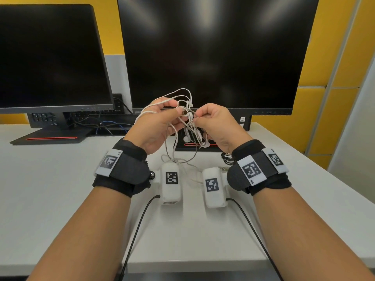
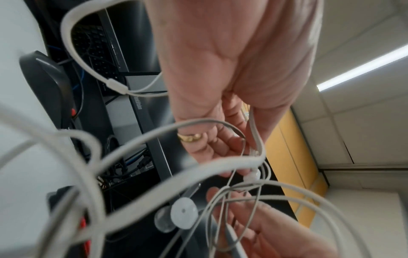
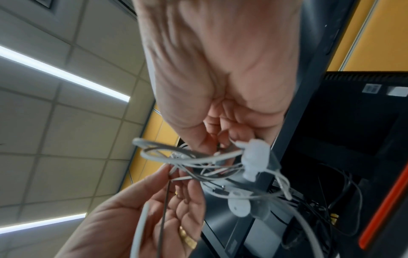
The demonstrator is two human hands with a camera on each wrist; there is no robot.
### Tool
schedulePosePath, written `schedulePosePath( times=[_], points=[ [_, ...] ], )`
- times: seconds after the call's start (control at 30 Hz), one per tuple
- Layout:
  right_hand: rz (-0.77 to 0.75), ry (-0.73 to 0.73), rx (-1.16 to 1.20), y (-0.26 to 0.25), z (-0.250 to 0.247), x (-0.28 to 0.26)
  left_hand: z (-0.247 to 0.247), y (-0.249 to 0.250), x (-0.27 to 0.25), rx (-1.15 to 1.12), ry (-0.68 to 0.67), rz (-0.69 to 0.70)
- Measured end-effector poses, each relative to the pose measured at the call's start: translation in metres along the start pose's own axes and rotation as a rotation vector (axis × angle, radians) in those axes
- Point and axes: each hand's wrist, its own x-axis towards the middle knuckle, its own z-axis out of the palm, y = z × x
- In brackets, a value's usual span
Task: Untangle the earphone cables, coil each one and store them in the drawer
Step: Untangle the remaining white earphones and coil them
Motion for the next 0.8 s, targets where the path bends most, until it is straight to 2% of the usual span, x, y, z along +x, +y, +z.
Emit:
schedulePosePath(
  times=[0.13, 0.33, 0.53, 0.67, 0.8],
  points=[
    [0.027, 0.002, 0.024, -0.0009, 0.0014, -0.0002, -0.0007, 0.0026, -0.0004, -0.035, 0.011, -0.048],
    [0.009, 0.141, 0.179, -0.0022, -0.0027, 0.0040, 0.0005, 0.0018, -0.0042, 0.230, -0.116, -0.183],
    [-0.013, 0.196, 0.183, -0.0045, -0.0042, 0.0015, 0.0051, 0.0010, -0.0051, 0.396, -0.061, -0.172],
    [-0.057, 0.223, 0.098, -0.0045, -0.0049, 0.0010, 0.0026, 0.0008, -0.0033, 0.371, -0.031, -0.159],
    [-0.038, 0.091, -0.033, -0.0036, -0.0051, -0.0030, 0.0008, 0.0010, -0.0008, 0.250, 0.027, -0.097]
  ],
)
